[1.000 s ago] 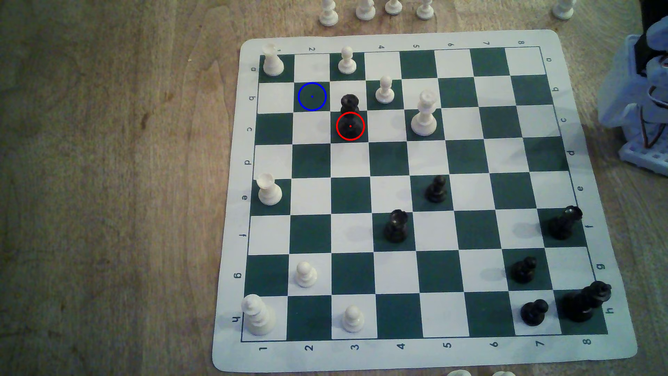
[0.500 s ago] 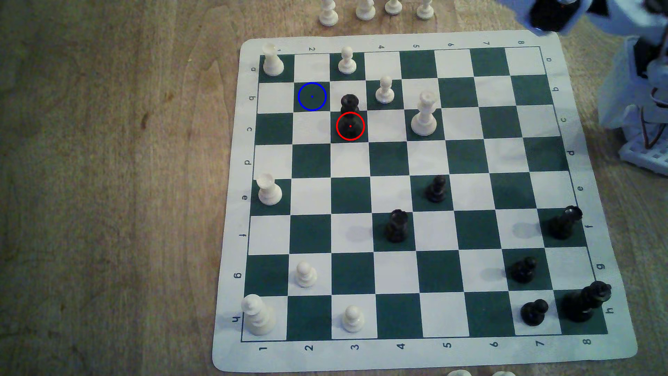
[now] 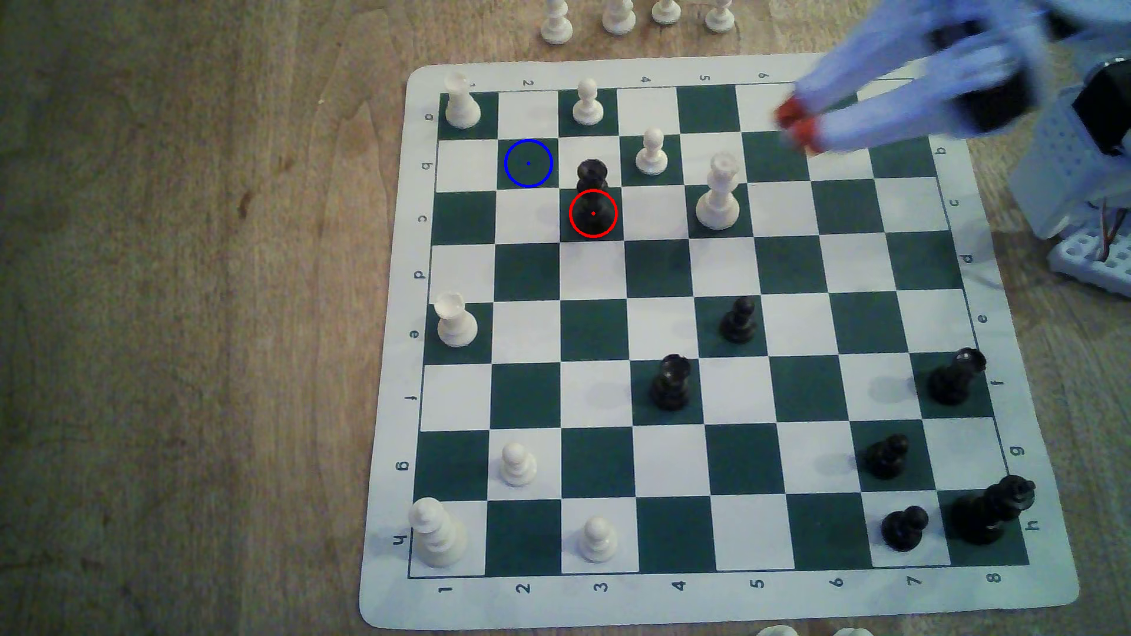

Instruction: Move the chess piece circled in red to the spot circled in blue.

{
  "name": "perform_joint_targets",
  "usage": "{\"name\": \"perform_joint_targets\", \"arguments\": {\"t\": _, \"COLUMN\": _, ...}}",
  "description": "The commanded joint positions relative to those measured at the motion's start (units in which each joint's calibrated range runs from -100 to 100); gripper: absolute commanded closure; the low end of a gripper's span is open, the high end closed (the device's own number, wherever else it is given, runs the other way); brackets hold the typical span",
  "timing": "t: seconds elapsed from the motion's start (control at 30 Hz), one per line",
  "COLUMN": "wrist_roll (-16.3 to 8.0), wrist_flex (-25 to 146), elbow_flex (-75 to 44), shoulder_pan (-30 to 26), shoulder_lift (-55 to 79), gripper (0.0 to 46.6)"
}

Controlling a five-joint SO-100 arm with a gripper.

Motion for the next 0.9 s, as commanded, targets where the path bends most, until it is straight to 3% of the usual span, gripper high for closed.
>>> {"name": "perform_joint_targets", "arguments": {"t": 0.0, "wrist_roll": 0.24, "wrist_flex": -4.01, "elbow_flex": -9.38, "shoulder_pan": 4.85, "shoulder_lift": 13.27, "gripper": 32.3}}
{"name": "perform_joint_targets", "arguments": {"t": 0.2, "wrist_roll": 1.76, "wrist_flex": -6.05, "elbow_flex": -15.00, "shoulder_pan": 8.13, "shoulder_lift": 24.90, "gripper": 31.7}}
{"name": "perform_joint_targets", "arguments": {"t": 0.47, "wrist_roll": 1.56, "wrist_flex": -10.80, "elbow_flex": -19.81, "shoulder_pan": 11.57, "shoulder_lift": 35.60, "gripper": 28.5}}
{"name": "perform_joint_targets", "arguments": {"t": 0.87, "wrist_roll": -0.88, "wrist_flex": -10.80, "elbow_flex": -32.41, "shoulder_pan": 11.03, "shoulder_lift": 48.93, "gripper": 29.3}}
